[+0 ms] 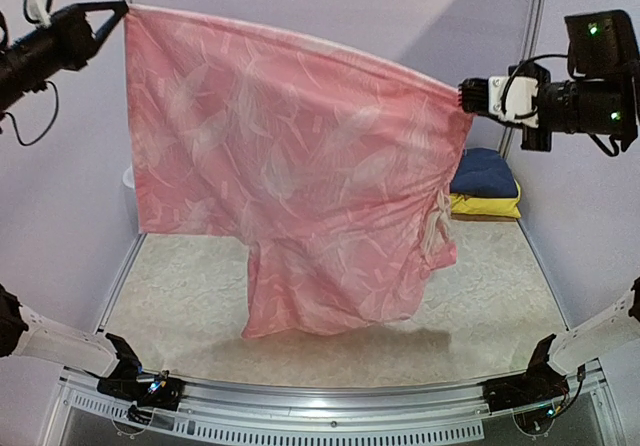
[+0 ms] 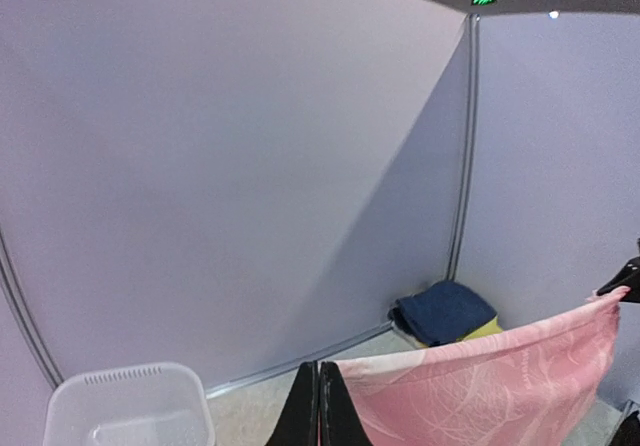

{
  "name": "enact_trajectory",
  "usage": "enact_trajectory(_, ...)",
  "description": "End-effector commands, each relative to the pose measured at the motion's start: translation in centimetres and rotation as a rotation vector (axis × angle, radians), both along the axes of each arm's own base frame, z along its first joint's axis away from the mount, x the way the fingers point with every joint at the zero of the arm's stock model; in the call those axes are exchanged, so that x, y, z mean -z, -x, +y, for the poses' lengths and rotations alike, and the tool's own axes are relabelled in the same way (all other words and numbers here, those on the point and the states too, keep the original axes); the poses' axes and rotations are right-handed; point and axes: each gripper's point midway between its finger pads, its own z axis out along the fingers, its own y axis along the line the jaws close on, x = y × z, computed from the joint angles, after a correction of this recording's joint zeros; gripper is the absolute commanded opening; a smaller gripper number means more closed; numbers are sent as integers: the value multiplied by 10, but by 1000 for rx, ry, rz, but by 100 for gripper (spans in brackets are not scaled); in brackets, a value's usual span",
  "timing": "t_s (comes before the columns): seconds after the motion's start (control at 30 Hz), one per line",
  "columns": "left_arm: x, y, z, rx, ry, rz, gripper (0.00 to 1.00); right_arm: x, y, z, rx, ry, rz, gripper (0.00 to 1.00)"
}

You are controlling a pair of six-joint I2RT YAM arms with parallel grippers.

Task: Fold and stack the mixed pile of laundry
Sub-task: Flatten out the crumpled shorts at the center of the board.

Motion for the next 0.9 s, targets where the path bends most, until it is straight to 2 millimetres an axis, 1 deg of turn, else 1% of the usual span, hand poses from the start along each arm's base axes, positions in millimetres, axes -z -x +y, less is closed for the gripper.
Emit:
enact_trajectory(0.0,64,-63,-12,-173,-43,84,0,76,2,-18,88,123,207,0)
enact_trajectory(0.1,122,-104,-37,-211,-139,165,0,115,-6,-25,130,116,339,0)
enact_trajectory(0.17,160,-132,-52,-232,-204,219,0,142,-17,-36,173,101,440,0)
enact_trajectory(0.2,178,-145,-59,-239,-229,244,0,159,-24,-42,201,106,503,0)
enact_trajectory(0.23,193,-159,-63,-251,-251,266,0,174,-33,-51,240,115,547,0)
enact_trajectory(0.3,229,-190,-67,-291,-291,328,0,210,-51,-63,287,135,648,0)
enact_trajectory(0.37,259,-220,-66,-329,-292,389,0,238,-81,-72,343,145,709,0)
enact_trajectory(0.4,279,-240,-69,-342,-307,420,0,243,-98,-80,383,126,715,0)
enact_trajectory(0.43,288,-254,-70,-360,-314,427,0,256,-119,-82,415,116,738,0)
enact_trajectory(0.47,301,-270,-71,-376,-325,439,0,257,-138,-84,440,89,727,0)
enact_trajectory(0.5,309,-286,-73,-385,-324,448,0,263,-160,-86,475,59,730,0)
enact_trajectory(0.53,319,-303,-76,-385,-317,461,0,274,-184,-85,502,43,739,0)
enact_trajectory(0.57,329,-320,-77,-391,-309,477,0,275,-204,-86,532,14,730,0)
enact_trajectory(0.6,338,-337,-77,-402,-297,489,0,285,-225,-86,561,4,739,1)
enact_trajectory(0.63,354,-351,-80,-411,-304,516,0,286,-243,-86,601,-24,733,3)
enact_trajectory(0.67,362,-363,-82,-421,-300,536,5,310,-262,-87,647,-20,769,6)
enact_trajectory(0.7,368,-371,-84,-429,-294,554,14,312,-276,-89,676,-35,769,11)
enact_trajectory(0.73,371,-376,-86,-430,-291,571,22,322,-288,-88,710,-50,793,22)
enact_trajectory(0.77,369,-377,-90,-427,-281,577,28,339,-297,-89,736,-51,822,36)
enact_trajectory(0.8,367,-373,-93,-416,-280,581,33,338,-303,-90,762,-81,829,42)
enact_trajectory(0.83,366,-367,-96,-406,-283,580,36,341,-304,-89,777,-108,852,47)
enact_trajectory(0.87,362,-358,-98,-394,-289,573,38,337,-300,-90,782,-123,857,52)
